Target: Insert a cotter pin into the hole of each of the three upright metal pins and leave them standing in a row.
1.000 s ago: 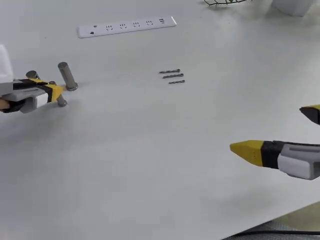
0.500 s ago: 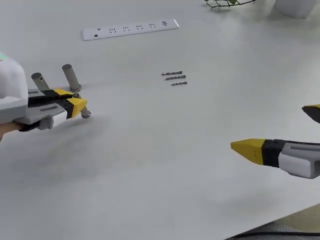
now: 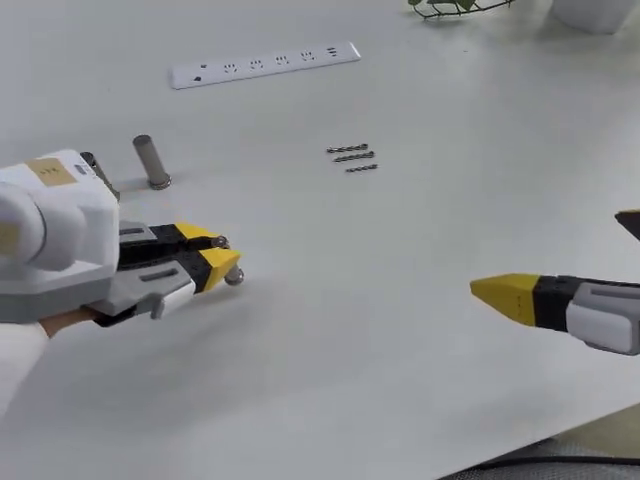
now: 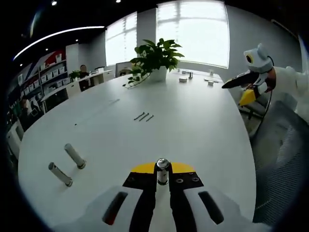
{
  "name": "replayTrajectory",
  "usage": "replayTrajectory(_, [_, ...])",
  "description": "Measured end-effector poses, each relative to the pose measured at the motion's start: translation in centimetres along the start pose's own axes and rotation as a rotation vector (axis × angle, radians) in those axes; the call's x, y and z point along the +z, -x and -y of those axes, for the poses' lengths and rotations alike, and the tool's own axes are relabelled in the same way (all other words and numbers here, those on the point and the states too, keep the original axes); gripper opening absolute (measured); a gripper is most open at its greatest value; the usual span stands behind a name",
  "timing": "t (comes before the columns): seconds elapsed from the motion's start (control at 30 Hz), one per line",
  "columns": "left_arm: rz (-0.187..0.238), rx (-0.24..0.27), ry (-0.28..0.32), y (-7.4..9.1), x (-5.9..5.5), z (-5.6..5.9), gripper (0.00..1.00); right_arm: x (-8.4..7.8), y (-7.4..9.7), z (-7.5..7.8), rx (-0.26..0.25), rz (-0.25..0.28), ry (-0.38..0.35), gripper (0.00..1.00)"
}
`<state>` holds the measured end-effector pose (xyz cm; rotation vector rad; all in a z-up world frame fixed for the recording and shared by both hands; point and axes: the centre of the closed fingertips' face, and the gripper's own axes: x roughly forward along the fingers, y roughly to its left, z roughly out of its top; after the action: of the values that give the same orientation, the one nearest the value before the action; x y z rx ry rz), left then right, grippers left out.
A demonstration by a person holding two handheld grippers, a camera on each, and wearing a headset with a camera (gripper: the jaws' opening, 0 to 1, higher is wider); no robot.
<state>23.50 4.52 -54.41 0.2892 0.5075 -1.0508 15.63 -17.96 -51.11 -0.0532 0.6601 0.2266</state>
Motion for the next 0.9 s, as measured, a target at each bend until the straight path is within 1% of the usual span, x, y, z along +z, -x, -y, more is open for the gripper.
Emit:
replayTrajectory(0.03, [0.002,-0.002,-0.019,-0.2,0.0,0.5,0.06,-0.1,0.0,-0.1,0.003,0.000,0.000,0.95])
replayTrajectory(0.07, [0.001,-0.002,-0.030,-0.3,-0.1,0.8,0.06,-0.1,0.0,-0.1,0.006,0.000,0.001,0.95])
replayTrajectory(0.1, [-0.005,-0.005,-0.025,-0.4,-0.2,1.2,0.06,-0.1,0.0,-0.2,0.007,0.001,0.001,0.95])
replayTrajectory(0.17, [-0.009,-0.011,-0.020,-0.6,-0.5,1.8,0.06,-0.2,0.1,-0.2,0.006,0.006,-0.002,0.95])
replayTrajectory(0.27, [-0.027,-0.005,-0.013,-1.0,-1.1,2.6,0.06,-0.3,0.2,-0.3,0.011,0.007,-0.007,0.94])
replayTrajectory(0.4, [-0.034,0.004,0.011,-1.3,-1.8,3.2,0.06,-0.4,0.3,-0.3,0.012,0.012,-0.010,0.94])
replayTrajectory(0.47, [-0.045,0.005,0.012,-1.5,-2.2,3.5,0.06,-0.4,0.3,-0.2,0.016,0.013,-0.012,0.94])
replayTrajectory(0.5, [-0.019,0.005,0.004,-1.6,-1.8,3.6,0.06,-0.5,0.3,-0.2,0.016,0.012,-0.014,0.94])
replayTrajectory(0.53, [-0.031,0.006,0.021,-1.3,-2.1,3.6,0.06,-0.5,0.4,-0.2,0.016,0.011,-0.014,0.94])
replayTrajectory(0.57, [-0.025,0.007,0.035,-1.2,-2.0,3.7,0.06,-0.6,0.3,-0.1,0.019,0.011,-0.014,0.94])
replayTrajectory(0.7, [-0.031,0.011,-0.001,-1.3,-1.9,4.2,0.06,-0.5,0.5,0.2,0.015,0.019,-0.018,0.94])
replayTrajectory(0.77, [-0.030,0.008,0.006,-1.5,-1.8,4.2,0.06,-0.4,0.6,0.5,0.016,0.024,-0.023,0.94])
replayTrajectory(0.9, [-0.027,0.021,0.023,-1.7,-1.7,4.2,0.06,-0.4,0.7,0.8,0.020,0.031,-0.026,0.94])
